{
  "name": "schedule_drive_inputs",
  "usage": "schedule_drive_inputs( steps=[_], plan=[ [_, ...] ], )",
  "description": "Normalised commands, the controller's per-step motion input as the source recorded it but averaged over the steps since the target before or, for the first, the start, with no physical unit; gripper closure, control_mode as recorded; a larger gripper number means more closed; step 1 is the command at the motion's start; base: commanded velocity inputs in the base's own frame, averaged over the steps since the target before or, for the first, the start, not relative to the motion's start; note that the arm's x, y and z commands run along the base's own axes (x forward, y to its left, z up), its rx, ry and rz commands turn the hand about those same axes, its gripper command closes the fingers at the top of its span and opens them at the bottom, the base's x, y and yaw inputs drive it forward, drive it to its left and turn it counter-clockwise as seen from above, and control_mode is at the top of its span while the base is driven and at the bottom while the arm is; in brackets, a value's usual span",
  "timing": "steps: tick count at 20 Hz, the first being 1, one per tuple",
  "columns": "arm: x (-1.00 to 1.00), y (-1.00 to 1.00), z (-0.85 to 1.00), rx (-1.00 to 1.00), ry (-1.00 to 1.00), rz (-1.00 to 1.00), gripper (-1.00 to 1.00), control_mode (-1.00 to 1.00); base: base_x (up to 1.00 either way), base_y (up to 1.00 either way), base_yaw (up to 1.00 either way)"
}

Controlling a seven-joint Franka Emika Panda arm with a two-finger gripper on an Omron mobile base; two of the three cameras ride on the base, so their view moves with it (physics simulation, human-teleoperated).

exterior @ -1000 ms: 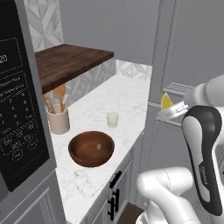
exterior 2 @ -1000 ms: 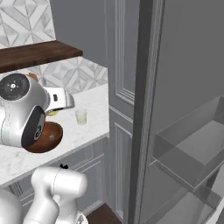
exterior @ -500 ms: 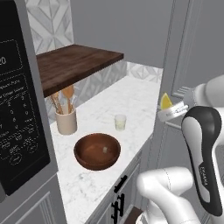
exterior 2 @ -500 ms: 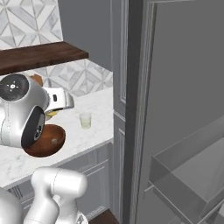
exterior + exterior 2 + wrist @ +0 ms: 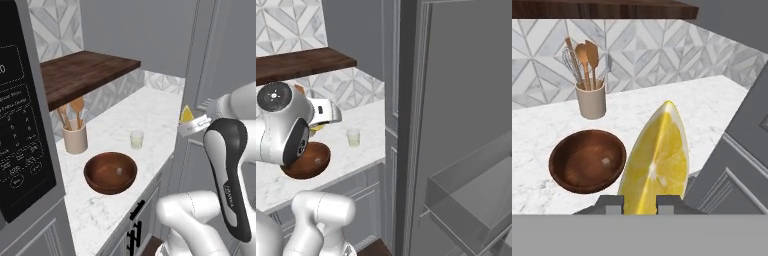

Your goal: Grab a lemon wedge from the fridge and one ice cube from the ice bowl, and put them in the glass of lemonade.

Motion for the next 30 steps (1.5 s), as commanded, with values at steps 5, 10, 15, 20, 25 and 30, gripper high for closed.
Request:
schedule_drive_inputs(
  steps=[5, 10, 15, 20, 25, 30],
  plan=[
    [0.81, 0.22, -0.29, 0.0, 0.24, -0.01, 1.0, -1.0, 0.0, 0.0, 0.0],
    [0.85, 0.09, -0.63, 0.0, 0.05, 0.0, 1.0, -1.0, 0.0, 0.0, 0.0],
    [0.99, 0.09, -0.81, -0.01, 0.08, 0.0, 1.0, -1.0, 0.0, 0.0, 0.0],
    [1.0, 0.25, -0.2, -0.06, 0.13, -0.01, 1.0, -1.0, 0.0, 0.0, 0.0],
    [0.81, 0.08, 0.04, -0.06, 0.25, -0.01, 1.0, -1.0, 0.0, 0.0, 0.0],
    [0.98, 0.0, -0.47, -0.01, 0.13, 0.0, 1.0, -1.0, 0.0, 0.0, 0.0]
  ],
)
